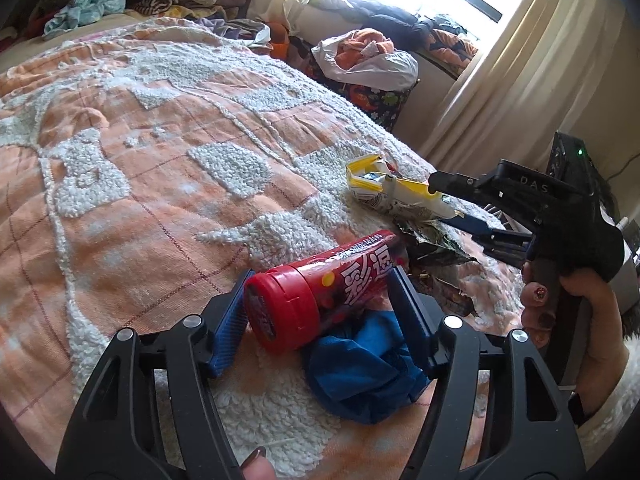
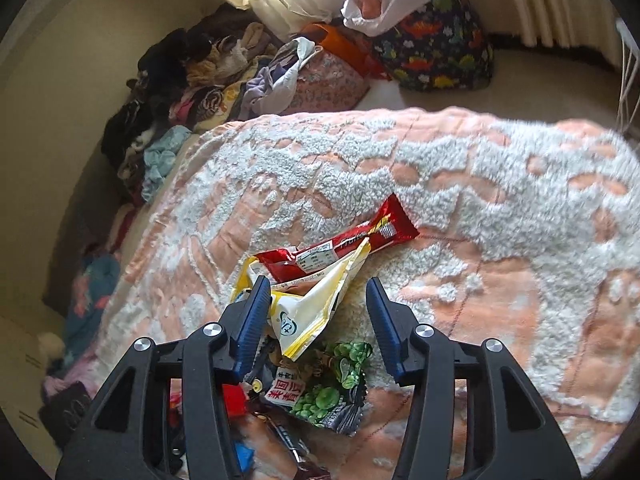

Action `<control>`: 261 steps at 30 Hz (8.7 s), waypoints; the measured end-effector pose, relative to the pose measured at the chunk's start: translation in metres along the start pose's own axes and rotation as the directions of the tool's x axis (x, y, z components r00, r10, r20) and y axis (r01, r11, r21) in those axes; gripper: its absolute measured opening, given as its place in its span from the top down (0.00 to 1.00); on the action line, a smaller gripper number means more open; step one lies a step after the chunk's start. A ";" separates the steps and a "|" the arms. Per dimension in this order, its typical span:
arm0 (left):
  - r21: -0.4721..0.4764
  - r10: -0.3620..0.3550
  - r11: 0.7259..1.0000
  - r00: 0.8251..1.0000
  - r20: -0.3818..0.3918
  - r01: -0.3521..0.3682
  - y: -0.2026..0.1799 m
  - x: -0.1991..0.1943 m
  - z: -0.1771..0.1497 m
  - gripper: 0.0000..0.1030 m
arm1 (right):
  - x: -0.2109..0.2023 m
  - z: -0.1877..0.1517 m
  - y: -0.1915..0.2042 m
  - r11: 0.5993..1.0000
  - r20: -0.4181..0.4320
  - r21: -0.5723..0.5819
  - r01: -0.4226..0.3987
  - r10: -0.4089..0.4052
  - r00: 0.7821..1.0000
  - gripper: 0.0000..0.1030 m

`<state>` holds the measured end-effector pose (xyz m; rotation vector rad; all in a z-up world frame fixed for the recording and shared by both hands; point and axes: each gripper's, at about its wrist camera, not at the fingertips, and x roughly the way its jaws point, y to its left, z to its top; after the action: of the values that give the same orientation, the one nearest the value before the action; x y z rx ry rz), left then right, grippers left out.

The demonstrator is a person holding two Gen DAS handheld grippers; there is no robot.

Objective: Collect trash
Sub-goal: 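Grasp the red can with the left tool while the right tool grasps the yellow snack wrapper, then carry the red can and yellow wrapper over the yellow bin with both tools, then open both tools to drop the red can and wrapper into the bin, then move both tools back over the remaining trash on the bed, then grasp the blue cloth with the left tool while the right tool grasps the green snack bag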

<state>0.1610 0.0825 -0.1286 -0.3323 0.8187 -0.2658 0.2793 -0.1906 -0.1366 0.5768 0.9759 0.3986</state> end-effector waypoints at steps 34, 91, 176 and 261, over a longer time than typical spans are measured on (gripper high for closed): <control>0.103 -0.012 0.995 0.993 0.117 0.000 -0.044 -0.041 0.016 0.75 | -0.106 -0.033 0.025 0.983 0.200 -0.180 0.046 -0.009 0.980 0.77; 0.329 -0.149 0.939 0.981 0.123 0.102 -0.184 -0.054 0.006 0.75 | -0.254 -0.075 -0.054 0.989 0.391 -0.051 0.140 -0.109 0.914 0.77; 0.486 -0.192 0.852 0.979 -0.060 0.197 -0.289 0.030 -0.054 0.11 | -0.293 -0.081 -0.171 0.906 0.425 0.228 0.358 -0.423 0.800 0.44; 0.056 0.145 0.988 0.989 0.027 -0.146 -0.026 -0.014 -0.024 0.80 | -0.051 -0.074 0.029 0.940 0.089 -0.309 0.147 -0.125 0.988 0.96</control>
<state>0.1309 0.0594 -0.1245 -0.2197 0.8072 -0.1482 0.1882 -0.1763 -0.1174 0.2300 0.8584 0.3986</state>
